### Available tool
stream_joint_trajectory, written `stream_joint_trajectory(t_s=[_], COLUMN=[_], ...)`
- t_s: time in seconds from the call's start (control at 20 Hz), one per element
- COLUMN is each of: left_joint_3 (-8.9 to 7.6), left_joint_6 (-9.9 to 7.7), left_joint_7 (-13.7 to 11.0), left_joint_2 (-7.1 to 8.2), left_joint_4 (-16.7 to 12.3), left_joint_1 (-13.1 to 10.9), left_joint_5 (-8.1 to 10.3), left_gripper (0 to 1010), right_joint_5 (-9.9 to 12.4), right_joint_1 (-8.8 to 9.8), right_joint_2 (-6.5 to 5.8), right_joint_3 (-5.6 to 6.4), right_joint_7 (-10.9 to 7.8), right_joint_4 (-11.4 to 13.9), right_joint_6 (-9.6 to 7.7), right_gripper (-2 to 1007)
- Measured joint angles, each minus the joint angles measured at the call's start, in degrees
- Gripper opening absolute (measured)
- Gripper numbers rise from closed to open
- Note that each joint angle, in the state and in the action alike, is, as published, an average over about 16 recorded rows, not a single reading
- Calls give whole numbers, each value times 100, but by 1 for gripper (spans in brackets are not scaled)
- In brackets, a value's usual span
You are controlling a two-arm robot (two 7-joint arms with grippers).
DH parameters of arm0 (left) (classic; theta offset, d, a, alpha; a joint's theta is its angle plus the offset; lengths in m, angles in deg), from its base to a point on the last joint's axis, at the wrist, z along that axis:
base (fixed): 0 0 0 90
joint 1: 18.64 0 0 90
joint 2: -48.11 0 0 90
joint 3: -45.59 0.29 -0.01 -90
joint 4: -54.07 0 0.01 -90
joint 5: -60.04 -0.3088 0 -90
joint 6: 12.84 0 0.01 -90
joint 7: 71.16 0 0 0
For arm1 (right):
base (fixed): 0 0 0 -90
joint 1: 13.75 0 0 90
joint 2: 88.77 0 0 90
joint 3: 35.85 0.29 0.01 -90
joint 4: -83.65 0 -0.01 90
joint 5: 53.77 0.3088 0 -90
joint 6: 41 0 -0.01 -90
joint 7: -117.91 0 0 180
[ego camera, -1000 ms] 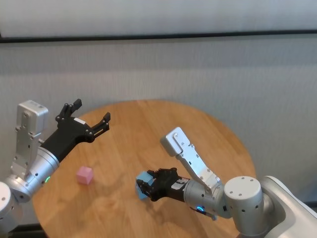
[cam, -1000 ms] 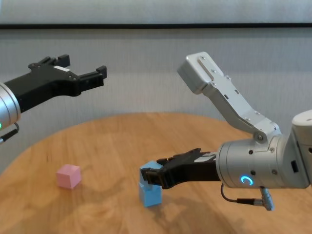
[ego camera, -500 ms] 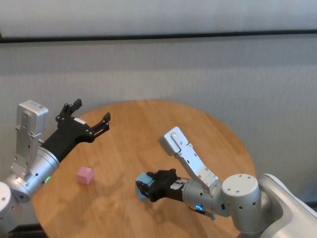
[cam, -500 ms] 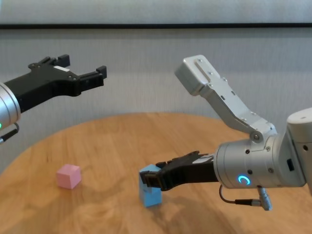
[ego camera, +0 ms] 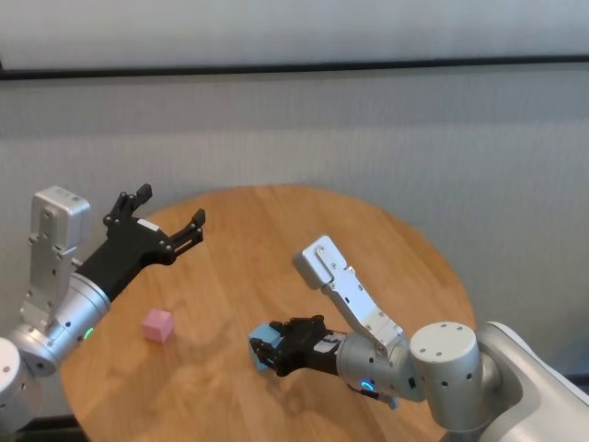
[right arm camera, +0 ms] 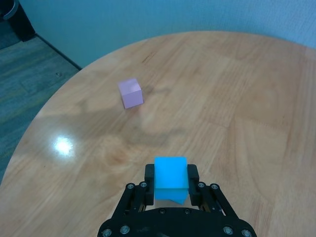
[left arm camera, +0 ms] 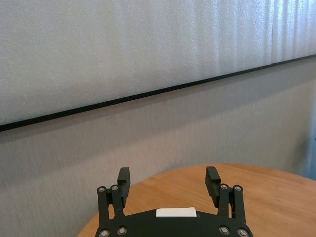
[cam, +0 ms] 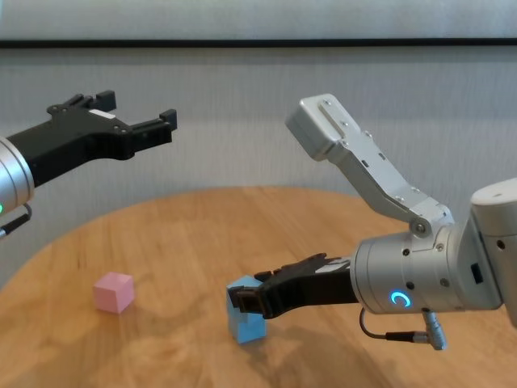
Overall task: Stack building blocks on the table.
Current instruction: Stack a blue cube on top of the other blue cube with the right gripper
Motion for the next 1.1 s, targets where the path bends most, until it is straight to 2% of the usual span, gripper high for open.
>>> stream_joint_trajectory(t_s=[0.65,0.9,1.1], left_joint_3=[0,0,0], left_joint_6=[0,0,0], left_joint_7=[0,0,0], left_joint_2=[0,0,0], left_joint_4=[0,0,0], left_joint_1=[0,0,0], left_joint_5=[0,0,0], left_gripper=[1000,999,1000], right_joint_5=[10,12,13], right_joint_1=[-8,-7,-6], right_joint_2=[1,0,0], right_joint_3=[-6,-4,-3], right_joint_7=[-9,-10,-10], right_joint_4=[-5,-3,-2], right_joint_6=[15,17,18], right_gripper=[375,431,517])
